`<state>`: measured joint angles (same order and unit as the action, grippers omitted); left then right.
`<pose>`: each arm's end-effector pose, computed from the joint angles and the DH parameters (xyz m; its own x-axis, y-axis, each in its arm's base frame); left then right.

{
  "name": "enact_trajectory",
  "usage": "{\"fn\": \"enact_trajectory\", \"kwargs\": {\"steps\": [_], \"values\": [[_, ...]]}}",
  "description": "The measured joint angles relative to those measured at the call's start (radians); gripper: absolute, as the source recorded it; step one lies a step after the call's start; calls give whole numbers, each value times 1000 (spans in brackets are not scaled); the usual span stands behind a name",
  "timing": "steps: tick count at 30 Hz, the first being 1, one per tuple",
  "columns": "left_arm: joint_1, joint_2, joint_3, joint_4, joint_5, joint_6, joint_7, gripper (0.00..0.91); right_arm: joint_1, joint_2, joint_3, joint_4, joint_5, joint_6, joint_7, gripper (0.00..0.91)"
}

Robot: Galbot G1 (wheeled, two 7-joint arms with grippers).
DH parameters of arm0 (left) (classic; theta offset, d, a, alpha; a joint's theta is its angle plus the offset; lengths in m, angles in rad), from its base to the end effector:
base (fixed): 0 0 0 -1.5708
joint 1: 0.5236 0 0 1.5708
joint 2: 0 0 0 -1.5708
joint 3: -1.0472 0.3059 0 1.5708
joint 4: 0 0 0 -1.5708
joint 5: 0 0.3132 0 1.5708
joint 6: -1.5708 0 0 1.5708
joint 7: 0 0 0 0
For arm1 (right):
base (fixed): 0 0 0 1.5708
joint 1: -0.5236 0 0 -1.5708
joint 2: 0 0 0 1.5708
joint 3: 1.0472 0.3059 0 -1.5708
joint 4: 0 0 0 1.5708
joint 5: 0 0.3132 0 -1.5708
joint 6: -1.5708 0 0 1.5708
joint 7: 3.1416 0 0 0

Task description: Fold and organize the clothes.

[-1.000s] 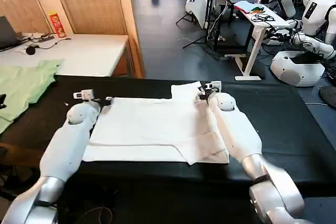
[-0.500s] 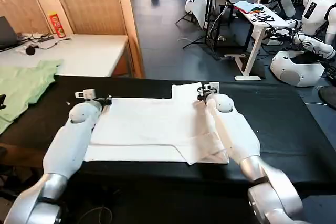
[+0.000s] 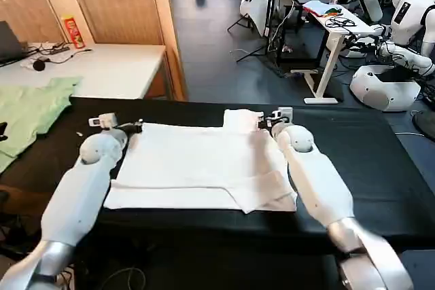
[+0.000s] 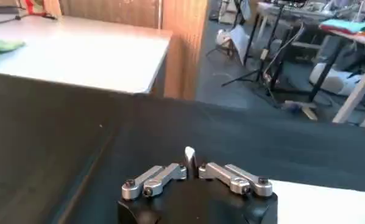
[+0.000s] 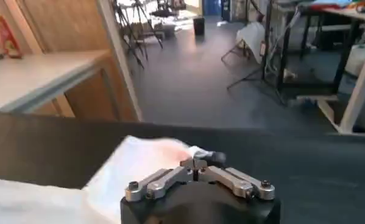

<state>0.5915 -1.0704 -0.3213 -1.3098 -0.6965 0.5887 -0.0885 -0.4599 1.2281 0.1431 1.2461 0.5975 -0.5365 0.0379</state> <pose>0.4283 0.1322 -0.2004 -0.8931 0.0404 0.4481 -0.0126 0.9933 -0.1146 0.4617 -0.0325 -0.1963 -0.8938 -0.2258 0.3875 -0.2061 0.9742 0.0923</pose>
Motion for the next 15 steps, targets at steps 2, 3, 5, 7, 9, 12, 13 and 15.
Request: {"fn": "enact_trajectory", "kwargs": {"steps": [2, 3, 5, 7, 9, 12, 13, 15], "values": [[29, 16, -11, -53, -8, 4, -3, 146, -30, -39, 5, 68, 15, -14, 8, 10], [44, 25, -16, -77, -14, 5, -4, 146, -44, -54, 8, 100, 22, -18, 10, 10], [79, 45, -30, -131, -22, 7, -8, 156, -78, -88, 16, 166, 33, -24, 15, 10], [115, 62, -44, -179, -22, 6, -9, 146, -115, -119, 26, 225, 40, -25, 16, 10], [158, 83, -62, -227, -22, 4, -8, 156, -155, -150, 37, 276, 44, -26, 17, 10], [218, 110, -88, -284, -24, 3, -5, 156, -219, -192, 58, 347, 49, -32, 17, 10], [236, 119, -97, -298, -24, 2, -4, 156, -239, -202, 63, 368, 49, -35, 18, 10], [281, 134, -115, -334, -25, 0, -2, 156, -282, -223, 76, 415, 49, -43, 23, 10]]}}
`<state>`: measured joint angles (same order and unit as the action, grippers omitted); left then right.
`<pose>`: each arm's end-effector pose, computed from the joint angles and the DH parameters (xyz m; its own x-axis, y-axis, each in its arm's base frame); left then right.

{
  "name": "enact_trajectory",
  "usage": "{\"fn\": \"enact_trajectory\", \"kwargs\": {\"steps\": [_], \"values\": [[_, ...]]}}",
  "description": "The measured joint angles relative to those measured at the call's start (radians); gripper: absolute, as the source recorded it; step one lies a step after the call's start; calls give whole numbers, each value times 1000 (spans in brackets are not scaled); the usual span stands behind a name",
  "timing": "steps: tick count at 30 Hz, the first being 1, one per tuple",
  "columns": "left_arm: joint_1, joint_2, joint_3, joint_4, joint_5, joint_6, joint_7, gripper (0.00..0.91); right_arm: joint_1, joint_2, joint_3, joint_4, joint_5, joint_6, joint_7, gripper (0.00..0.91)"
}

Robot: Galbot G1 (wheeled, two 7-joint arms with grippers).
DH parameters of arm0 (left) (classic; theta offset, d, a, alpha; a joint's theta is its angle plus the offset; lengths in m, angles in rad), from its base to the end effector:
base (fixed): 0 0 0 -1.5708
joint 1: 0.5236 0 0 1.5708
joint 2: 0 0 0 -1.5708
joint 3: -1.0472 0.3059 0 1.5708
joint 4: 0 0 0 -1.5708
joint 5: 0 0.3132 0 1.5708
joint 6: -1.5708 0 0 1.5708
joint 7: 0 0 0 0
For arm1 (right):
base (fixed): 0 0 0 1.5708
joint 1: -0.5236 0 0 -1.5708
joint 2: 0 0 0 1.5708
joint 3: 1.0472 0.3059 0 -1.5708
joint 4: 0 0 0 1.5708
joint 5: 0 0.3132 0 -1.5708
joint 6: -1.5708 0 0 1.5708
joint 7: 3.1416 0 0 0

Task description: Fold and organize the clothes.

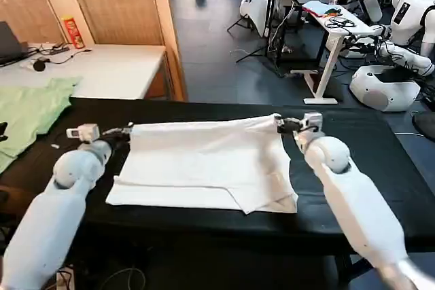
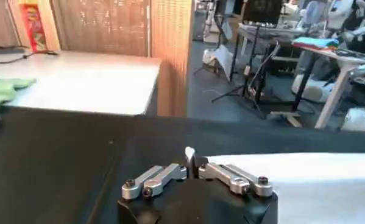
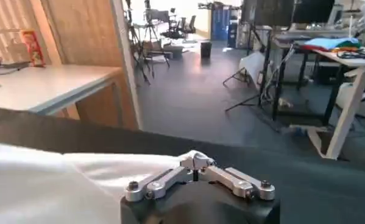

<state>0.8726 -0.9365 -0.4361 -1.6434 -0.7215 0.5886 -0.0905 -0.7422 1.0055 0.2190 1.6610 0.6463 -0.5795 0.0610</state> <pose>0.3489 0.1458 -0.1865 -0.9148 0.0541 0.4004 0.0447 0.9985 -0.0328 0.3693 -0.0697 -0.1821 -0.9010 -0.2353 0.3644 -0.2555 0.9668 -0.0074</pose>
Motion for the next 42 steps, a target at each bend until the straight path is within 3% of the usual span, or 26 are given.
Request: {"fn": "enact_trajectory", "kwargs": {"steps": [15, 31, 32, 33, 34, 35, 42], "values": [[285, 14, -127, -190, 25, -24, 8, 156, -294, -94, 57, 274, -31, -78, 15, 10], [469, -21, -205, -255, 67, -31, 11, 156, -409, -105, 63, 341, -34, -101, 21, 20], [475, -22, -208, -258, 68, -30, 11, 215, -413, -105, 66, 345, -34, -103, 21, 29], [480, -24, -211, -261, 70, -29, 11, 283, -418, -105, 70, 349, -34, -106, 22, 59], [487, -25, -214, -267, 73, -29, 12, 722, -422, -105, 74, 353, -34, -109, 24, 195], [493, -27, -215, -272, 78, -28, 14, 878, -426, -105, 77, 356, -34, -110, 25, 878], [528, -44, -231, -325, 104, -20, 4, 878, -456, -112, 121, 398, -27, -115, 37, 878]]}}
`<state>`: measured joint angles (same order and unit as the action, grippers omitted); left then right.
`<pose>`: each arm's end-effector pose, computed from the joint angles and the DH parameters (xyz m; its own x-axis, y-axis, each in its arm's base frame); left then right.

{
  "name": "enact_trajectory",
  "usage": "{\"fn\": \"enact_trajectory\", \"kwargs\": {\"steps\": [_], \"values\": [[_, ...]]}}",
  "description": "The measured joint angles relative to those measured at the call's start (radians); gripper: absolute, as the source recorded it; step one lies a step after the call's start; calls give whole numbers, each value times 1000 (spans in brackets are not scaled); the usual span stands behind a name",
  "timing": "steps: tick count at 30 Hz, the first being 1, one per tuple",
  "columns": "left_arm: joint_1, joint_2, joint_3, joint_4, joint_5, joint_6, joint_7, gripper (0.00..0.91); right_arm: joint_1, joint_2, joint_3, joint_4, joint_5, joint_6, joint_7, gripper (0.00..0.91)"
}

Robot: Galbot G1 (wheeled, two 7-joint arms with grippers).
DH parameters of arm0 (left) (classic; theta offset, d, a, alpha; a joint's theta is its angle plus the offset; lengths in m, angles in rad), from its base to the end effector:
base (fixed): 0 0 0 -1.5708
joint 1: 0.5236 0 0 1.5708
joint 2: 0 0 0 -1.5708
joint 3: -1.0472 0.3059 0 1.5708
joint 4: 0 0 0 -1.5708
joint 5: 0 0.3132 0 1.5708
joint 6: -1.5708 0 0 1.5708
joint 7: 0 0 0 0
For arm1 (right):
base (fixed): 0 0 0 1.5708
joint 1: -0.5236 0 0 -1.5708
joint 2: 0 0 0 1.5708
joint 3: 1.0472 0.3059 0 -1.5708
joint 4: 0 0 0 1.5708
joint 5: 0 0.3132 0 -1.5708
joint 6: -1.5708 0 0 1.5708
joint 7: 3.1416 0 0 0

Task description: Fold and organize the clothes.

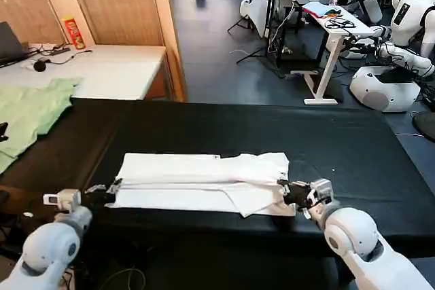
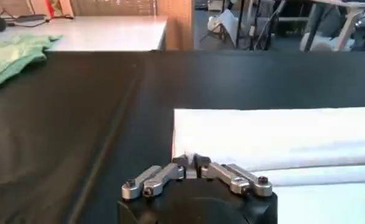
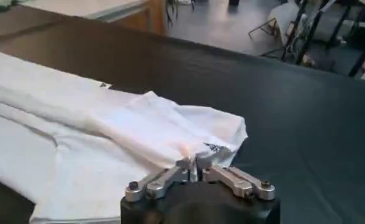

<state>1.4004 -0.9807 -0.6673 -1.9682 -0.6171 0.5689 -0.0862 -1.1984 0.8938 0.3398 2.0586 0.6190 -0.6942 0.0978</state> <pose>0.2231 0.1371 -0.2213 -0.8711 0.0137 0.4909 0.0317 0.9991 0.0283 0.2455 -0.0603 -0.1949 -0.8056 -0.2631 0.5308 -0.3451 0.9367 -0.0596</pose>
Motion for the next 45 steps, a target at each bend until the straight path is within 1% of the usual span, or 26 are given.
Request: {"fn": "enact_trajectory", "kwargs": {"steps": [4, 7, 9, 12, 21, 28, 29, 32, 33, 34, 35, 36, 37, 38, 39, 40, 42, 43, 44, 45], "values": [[-2, 1, -14, -42, 20, 0, -5, 878, 11, 10, 30, 10, 31, 7, 16, 878], [-20, -2, -16, -47, 17, 0, -10, 878, 31, 27, 36, -3, 32, 31, 36, 878], [-44, -11, -7, -35, 8, -2, -20, 878, 53, 44, 31, -24, 14, 61, 63, 878], [-100, -29, 15, 8, -30, -3, -34, 878, 95, 82, 17, -73, -32, 97, 81, 878], [-290, -100, 95, 181, -57, -4, -48, 878, 213, 221, -20, -271, -72, 108, 101, 878], [-363, -128, 116, 285, -65, -8, -42, 878, 247, 302, -18, -372, -90, 114, 111, 878], [-368, -130, 117, 297, -68, -9, -41, 878, 251, 312, -18, -381, -92, 116, 111, 819], [-382, -136, 119, 328, -73, -11, -37, 878, 262, 334, -17, -404, -99, 122, 110, 751], [-386, -138, 120, 339, -73, -12, -37, 780, 266, 343, -17, -413, -101, 122, 110, 702], [-389, -141, 120, 347, -73, -12, -37, 761, 268, 350, -16, -419, -104, 123, 109, 673], [-391, -142, 121, 354, -74, -12, -36, 722, 270, 356, -15, -425, -107, 123, 108, 634], [-394, -144, 121, 364, -75, -12, -36, 585, 271, 362, -15, -430, -109, 123, 108, 546], [-395, -144, 121, 369, -76, -12, -36, 312, 271, 368, -15, -433, -111, 123, 107, 497], [-396, -144, 121, 372, -78, -12, -36, 244, 271, 372, -14, -436, -114, 123, 107, 439], [-396, -144, 121, 375, -78, -12, -36, 176, 271, 377, -14, -438, -117, 123, 106, 341], [-396, -144, 120, 376, -78, -13, -36, 176, 270, 381, -13, -441, -122, 125, 105, 312], [-396, -144, 120, 382, -73, -14, -36, 156, 268, 389, -11, -447, -132, 129, 101, 146], [-397, -145, 120, 385, -65, -13, -36, 127, 267, 393, -10, -449, -136, 131, 100, 78], [-398, -146, 120, 389, -58, -14, -36, 107, 265, 398, -8, -450, -140, 133, 99, 68], [-400, -148, 120, 392, -48, -15, -37, 49, 262, 402, -5, -450, -145, 135, 97, 59]]}}
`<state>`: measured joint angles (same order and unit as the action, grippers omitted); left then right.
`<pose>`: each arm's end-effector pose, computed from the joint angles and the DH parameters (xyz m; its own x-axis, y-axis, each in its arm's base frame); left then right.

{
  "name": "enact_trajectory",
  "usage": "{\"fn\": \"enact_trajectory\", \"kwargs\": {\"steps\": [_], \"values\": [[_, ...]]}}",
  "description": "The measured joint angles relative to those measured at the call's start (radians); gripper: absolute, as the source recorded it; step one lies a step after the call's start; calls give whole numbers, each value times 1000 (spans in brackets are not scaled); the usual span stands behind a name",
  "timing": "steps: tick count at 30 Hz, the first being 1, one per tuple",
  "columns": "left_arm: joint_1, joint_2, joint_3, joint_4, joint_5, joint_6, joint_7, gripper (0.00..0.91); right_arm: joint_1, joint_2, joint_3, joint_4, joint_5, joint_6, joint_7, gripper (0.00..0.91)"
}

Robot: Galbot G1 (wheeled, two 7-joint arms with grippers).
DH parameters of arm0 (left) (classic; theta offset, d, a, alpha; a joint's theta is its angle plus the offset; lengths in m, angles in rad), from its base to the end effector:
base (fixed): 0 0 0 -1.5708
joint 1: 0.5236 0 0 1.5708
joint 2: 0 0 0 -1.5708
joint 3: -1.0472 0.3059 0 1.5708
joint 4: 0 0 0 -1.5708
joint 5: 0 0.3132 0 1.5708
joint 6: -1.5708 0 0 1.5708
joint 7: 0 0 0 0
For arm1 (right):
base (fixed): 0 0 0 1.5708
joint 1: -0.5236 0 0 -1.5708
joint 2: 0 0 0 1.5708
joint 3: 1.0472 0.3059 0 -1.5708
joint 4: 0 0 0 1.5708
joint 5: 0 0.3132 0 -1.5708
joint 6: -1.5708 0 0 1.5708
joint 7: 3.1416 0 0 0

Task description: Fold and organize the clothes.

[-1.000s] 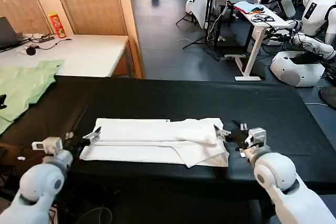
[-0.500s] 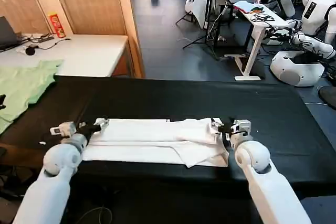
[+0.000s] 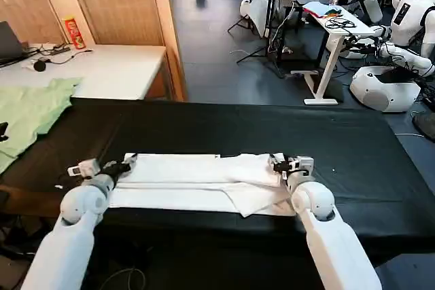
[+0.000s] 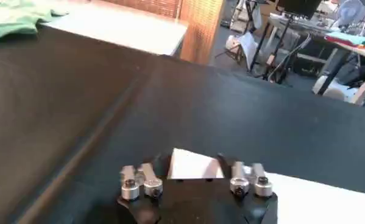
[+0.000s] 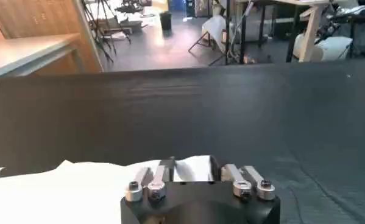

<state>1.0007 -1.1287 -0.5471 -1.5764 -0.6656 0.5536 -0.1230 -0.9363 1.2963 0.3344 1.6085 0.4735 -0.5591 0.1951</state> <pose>0.3254 0.1368 -0.2569 -0.8754 -0.0200 0.4830 -0.1130 0.9799 -0.1641 0.3386 -0.0231 -0.2632 -0.8815 -0.0745 0.4663 -0.0353 0.9951 0.0923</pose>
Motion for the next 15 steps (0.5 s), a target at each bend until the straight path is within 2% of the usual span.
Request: {"fn": "enact_trajectory", "kwargs": {"steps": [3, 8, 11, 12, 13, 14, 15], "values": [[0, -7, 4, 3, 37, -12, 0, 0, -12, 9, 6, 5, -32, 19, -4, 49], [14, -21, 19, -10, 131, -47, 4, 0, -36, 5, 24, 26, -76, 33, 5, 39], [22, -27, 25, -27, 164, -57, 5, 0, -52, -7, 36, 49, -78, 33, -6, 49], [24, -28, 27, -32, 170, -58, 7, 59, -57, -13, 39, 58, -77, 32, -17, 98], [26, -29, 28, -37, 179, -59, 11, 878, -64, -21, 41, 68, -75, 31, -29, 234], [28, -30, 30, -43, 192, -64, 18, 878, -68, -26, 42, 75, -75, 31, -37, 878], [29, -30, 32, -46, 199, -70, 22, 878, -73, -32, 45, 84, -75, 32, -49, 878]]}}
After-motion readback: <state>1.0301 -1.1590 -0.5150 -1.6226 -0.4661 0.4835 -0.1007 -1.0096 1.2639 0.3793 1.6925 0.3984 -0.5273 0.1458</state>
